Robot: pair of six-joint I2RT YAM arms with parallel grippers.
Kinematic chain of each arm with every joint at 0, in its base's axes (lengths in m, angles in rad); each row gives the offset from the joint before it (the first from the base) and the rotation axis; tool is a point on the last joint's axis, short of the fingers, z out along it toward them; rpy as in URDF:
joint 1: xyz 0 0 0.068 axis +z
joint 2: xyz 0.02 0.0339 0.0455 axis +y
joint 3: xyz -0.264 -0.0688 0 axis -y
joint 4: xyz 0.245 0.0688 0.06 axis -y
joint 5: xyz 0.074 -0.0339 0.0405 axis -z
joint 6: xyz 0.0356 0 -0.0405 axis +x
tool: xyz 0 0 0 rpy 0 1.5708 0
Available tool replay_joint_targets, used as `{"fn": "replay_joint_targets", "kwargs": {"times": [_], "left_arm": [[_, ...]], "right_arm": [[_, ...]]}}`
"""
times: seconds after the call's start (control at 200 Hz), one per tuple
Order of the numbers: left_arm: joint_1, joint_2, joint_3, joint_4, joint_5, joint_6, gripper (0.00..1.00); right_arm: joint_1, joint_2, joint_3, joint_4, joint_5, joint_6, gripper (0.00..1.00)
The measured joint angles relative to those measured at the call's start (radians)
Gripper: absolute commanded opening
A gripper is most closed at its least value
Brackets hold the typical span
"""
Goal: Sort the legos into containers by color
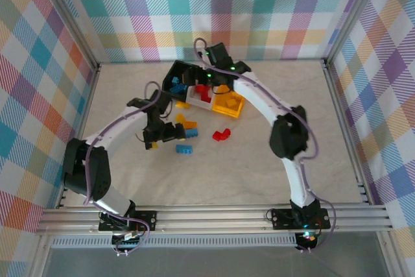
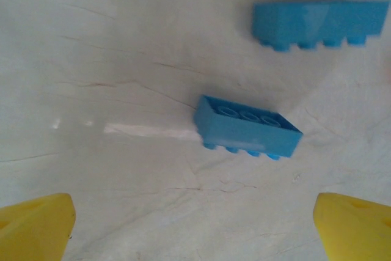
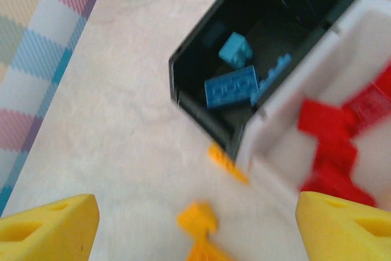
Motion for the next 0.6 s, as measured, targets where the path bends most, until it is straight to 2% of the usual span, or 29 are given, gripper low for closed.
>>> {"fn": "replay_joint_targets", "kwargs": {"times": [0.085, 0.21, 0.41, 0.6], "left_arm": [[-0.065, 0.035, 0.0, 0.026, 0.0, 0.01, 1.0], [-0.116, 0.108, 0.011, 0.051, -0.002, 0.035, 1.0], [-0.119, 0.246, 0.083, 0.056, -0.048, 0.113, 1.0], [-0.119, 0.298, 0.145, 0.059, -0.069, 0.171, 0.94]], "right_arm": [[-0.013, -0.193, -0.192, -0.012, -0.012, -0.008, 0.85], [-0.029, -0.365, -0.39, -0.027, -0.017, -0.026, 0.85], [-0.036, -0.455, -0.615, -0.071, -0.016, -0.033, 0.86], [-0.039, -0.497, -0.681, -0.095, -0.013, -0.032, 0.85]]}}
